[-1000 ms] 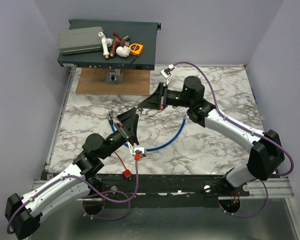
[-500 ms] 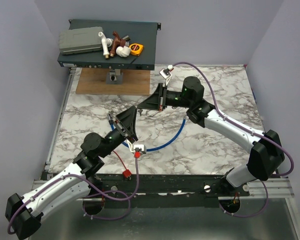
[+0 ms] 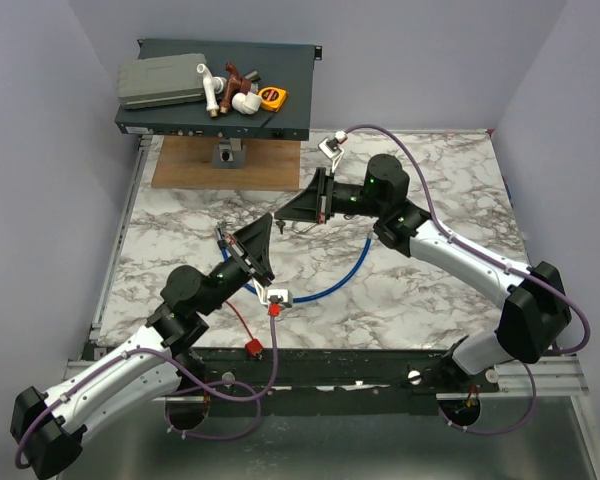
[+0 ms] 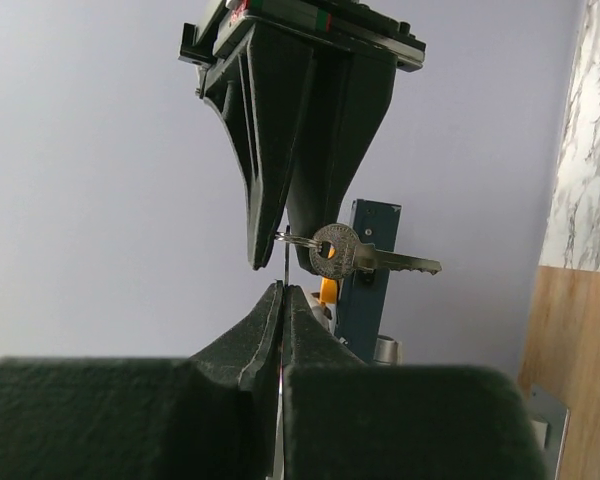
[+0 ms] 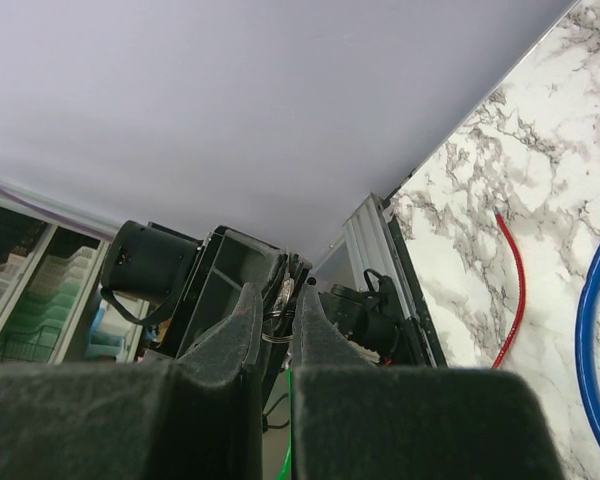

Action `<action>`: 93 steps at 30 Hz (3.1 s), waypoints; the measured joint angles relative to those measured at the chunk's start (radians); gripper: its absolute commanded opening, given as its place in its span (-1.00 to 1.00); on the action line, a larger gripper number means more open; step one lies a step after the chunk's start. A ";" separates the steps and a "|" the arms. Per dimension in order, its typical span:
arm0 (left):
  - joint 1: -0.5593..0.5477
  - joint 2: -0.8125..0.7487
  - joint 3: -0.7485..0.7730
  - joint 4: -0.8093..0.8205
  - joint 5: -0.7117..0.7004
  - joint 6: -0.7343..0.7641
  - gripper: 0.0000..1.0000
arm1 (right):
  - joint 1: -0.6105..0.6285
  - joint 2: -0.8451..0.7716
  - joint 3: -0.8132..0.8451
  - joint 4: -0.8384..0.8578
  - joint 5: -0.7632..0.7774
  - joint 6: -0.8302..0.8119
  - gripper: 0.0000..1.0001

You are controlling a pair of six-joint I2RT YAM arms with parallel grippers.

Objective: Unlock with the key
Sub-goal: Pick up the key from the center of the board, then move the lock to the center of the board.

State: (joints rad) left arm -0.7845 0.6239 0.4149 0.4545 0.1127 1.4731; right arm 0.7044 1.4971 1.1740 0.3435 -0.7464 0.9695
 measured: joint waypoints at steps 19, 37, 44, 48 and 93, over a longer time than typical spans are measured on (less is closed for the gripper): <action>0.044 -0.109 -0.033 -0.092 0.194 0.166 -1.00 | -0.086 -0.002 0.117 -0.227 -0.148 -0.183 -0.13; 0.044 -0.088 -0.062 -0.122 0.288 0.262 -1.00 | -0.058 0.035 0.142 -0.282 -0.351 -0.237 -0.24; 0.044 -0.076 -0.062 -0.114 0.289 0.271 -1.00 | -0.043 0.061 0.163 -0.391 -0.350 -0.292 -0.40; 0.044 -0.075 -0.062 -0.111 0.289 0.274 -1.00 | -0.042 0.061 0.164 -0.404 -0.350 -0.306 -0.42; 0.258 0.623 0.642 -0.892 0.274 -0.608 0.97 | -0.183 -0.248 -0.006 -0.765 0.158 -0.467 -0.99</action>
State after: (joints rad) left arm -0.5262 1.2472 1.0573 -0.4370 0.3870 0.8654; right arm 0.5213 1.2488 1.1675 -0.4217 -0.5880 0.5030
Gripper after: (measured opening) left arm 0.984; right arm 0.008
